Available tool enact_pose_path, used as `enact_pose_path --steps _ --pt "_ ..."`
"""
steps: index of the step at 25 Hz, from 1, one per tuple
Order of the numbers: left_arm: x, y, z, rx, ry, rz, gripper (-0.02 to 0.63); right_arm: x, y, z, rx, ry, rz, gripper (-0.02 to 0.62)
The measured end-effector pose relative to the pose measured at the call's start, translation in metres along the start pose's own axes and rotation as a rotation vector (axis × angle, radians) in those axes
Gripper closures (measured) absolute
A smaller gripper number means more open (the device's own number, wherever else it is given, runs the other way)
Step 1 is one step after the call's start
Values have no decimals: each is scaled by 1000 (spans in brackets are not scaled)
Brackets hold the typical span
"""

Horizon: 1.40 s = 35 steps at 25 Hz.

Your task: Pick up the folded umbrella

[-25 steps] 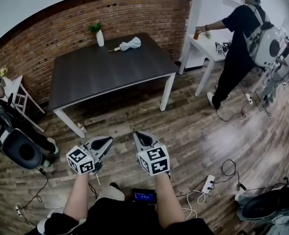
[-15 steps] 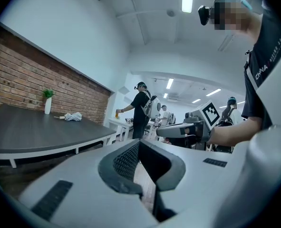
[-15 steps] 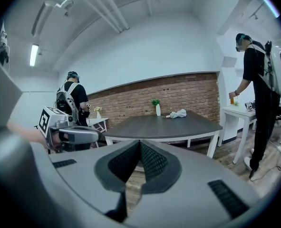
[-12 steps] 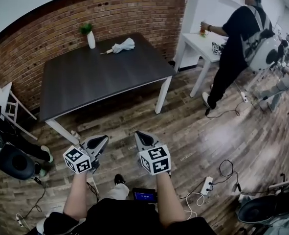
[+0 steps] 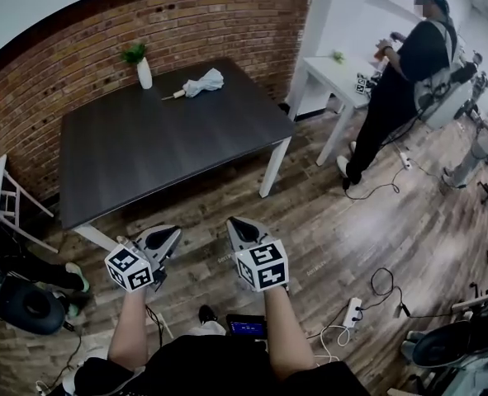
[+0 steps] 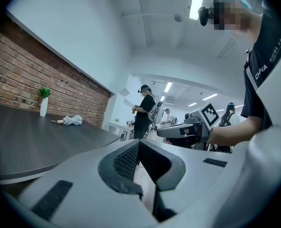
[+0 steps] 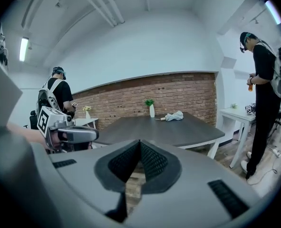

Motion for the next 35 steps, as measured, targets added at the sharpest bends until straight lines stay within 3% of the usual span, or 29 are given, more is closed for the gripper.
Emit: enact_pose_path --steps 15,26,35 --pt "-55 -2 -32 -10 -31 40 604 26 13 -49 -33 -25 -15 588" --pt "-115 39 -108 -10 21 1 604 110 51 -110 -8 29 -11 588" --pt "-141 57 -177 -41 56 -9 604 177 76 -149 -7 79 -3 588"
Point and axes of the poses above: the fingertips, and each gripper's own axes: z backward along the fingers, x to its right, y out of its top, the point moved 7 cm from there along z, backward along the fingers, and after that the axes turned 3 degrees about -x, right-handed, at the moved point
